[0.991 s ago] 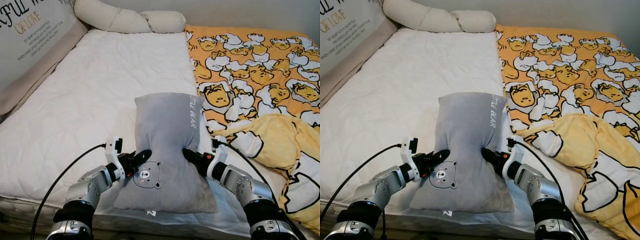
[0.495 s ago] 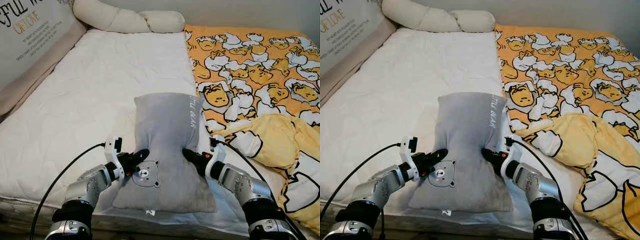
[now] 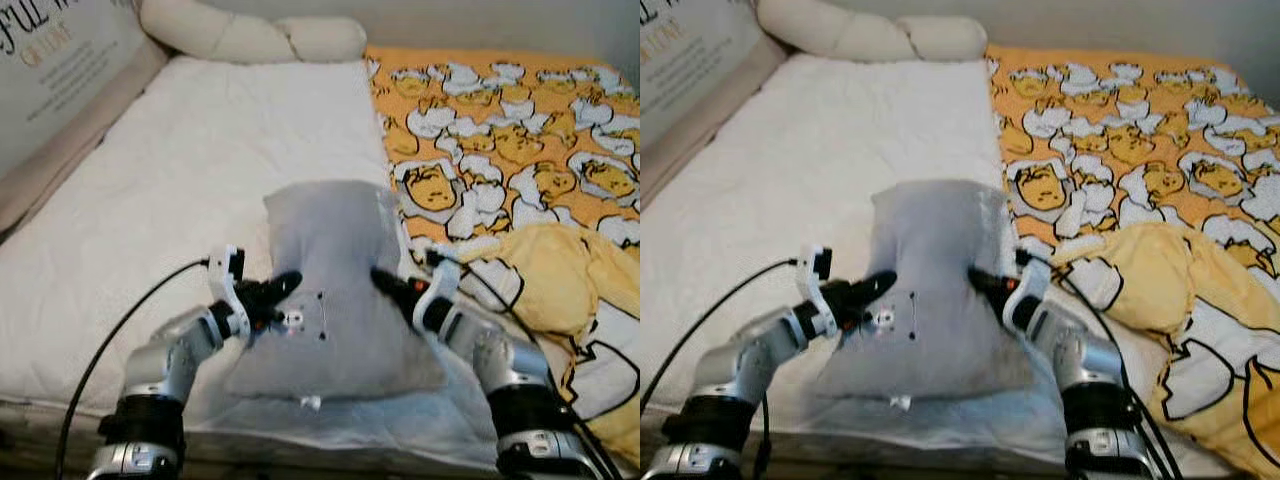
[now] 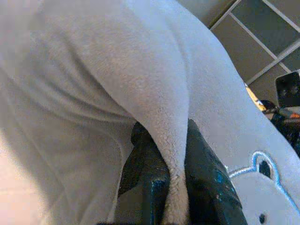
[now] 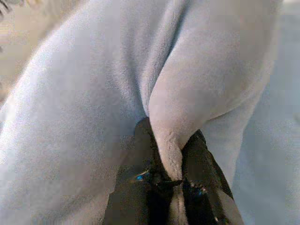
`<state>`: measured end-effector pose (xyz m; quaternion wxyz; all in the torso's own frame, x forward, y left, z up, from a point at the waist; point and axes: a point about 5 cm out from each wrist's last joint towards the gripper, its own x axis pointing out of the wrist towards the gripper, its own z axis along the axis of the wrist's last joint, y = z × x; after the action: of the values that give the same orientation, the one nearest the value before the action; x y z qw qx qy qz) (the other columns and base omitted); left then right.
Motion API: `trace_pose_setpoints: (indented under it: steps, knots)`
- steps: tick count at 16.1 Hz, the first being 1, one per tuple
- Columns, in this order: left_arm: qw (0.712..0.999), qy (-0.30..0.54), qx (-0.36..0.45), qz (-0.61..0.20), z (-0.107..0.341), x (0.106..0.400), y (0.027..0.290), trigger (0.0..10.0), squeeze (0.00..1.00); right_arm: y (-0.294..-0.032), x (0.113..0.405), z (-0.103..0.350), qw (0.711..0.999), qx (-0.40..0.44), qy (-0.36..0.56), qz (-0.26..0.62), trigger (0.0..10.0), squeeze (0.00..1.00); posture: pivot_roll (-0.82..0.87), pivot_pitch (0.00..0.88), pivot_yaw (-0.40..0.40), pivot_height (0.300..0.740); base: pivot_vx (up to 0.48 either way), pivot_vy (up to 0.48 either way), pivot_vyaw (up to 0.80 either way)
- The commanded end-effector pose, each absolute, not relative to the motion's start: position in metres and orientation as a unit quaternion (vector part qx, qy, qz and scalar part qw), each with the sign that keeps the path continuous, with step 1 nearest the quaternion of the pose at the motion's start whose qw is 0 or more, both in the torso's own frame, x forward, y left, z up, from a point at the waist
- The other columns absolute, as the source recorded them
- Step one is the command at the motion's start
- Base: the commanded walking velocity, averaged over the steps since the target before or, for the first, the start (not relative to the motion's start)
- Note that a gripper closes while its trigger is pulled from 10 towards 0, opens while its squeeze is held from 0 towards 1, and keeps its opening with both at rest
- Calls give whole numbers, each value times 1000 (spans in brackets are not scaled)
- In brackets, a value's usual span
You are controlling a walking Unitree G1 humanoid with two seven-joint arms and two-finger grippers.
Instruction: Clean up the room
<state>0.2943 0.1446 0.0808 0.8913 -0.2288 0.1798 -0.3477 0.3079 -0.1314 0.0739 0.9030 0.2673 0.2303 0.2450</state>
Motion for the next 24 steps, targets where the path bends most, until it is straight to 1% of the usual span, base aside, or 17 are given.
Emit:
trace_pose_setpoints:
  steps: [1,2,4,5,6,7,8,11,12,14,16,20,24]
  knots:
    - [891,146,-223,-368,101,296,138,0,0,-125,312,93,905,274,197,261,0,0,-77,0,15,740,0,0,0]
    - [906,109,-200,-356,124,296,140,0,0,-129,312,115,911,298,140,250,0,0,-76,0,18,740,0,0,0]
    - [922,78,-178,-336,141,296,140,0,0,-132,309,130,920,289,103,243,0,0,-75,0,13,740,0,0,0]
    - [930,63,-160,-324,150,295,139,706,0,-131,305,137,925,279,92,241,0,0,-75,0,8,740,0,0,0]
    - [943,41,-125,-304,158,295,140,10000,0,-129,300,138,928,266,90,244,4667,0,-78,0,9,740,0,0,0]
    - [957,48,-91,-270,159,294,143,10000,0,-129,296,137,932,262,86,234,10000,0,-81,0,15,740,0,0,0]
    - [960,56,-81,-261,158,293,143,10000,0,-130,295,136,934,262,85,227,10000,0,-83,0,18,740,0,0,0]
    - [971,41,-75,-223,160,290,149,10000,0,-133,293,134,945,257,68,189,10000,0,-86,0,25,740,0,0,0]
    - [975,47,-74,-204,160,289,151,10000,0,-134,291,133,951,242,70,180,10000,0,-89,0,31,740,0,0,0]
    - [977,55,-59,-199,161,288,150,10000,0,-138,285,129,951,235,87,182,10000,0,-91,0,47,740,0,0,0]
    - [976,54,-56,-205,161,289,148,10000,0,-140,285,125,958,210,94,169,10000,0,-95,0,52,740,0,0,0]
    - [975,65,-10,-213,157,289,145,10000,0,-135,284,122,961,207,92,161,10000,0,-77,0,32,740,0,335,0]
    - [975,71,7,-209,159,293,145,10000,0,-129,284,121,960,207,95,160,10000,0,-64,0,27,740,0,346,0]
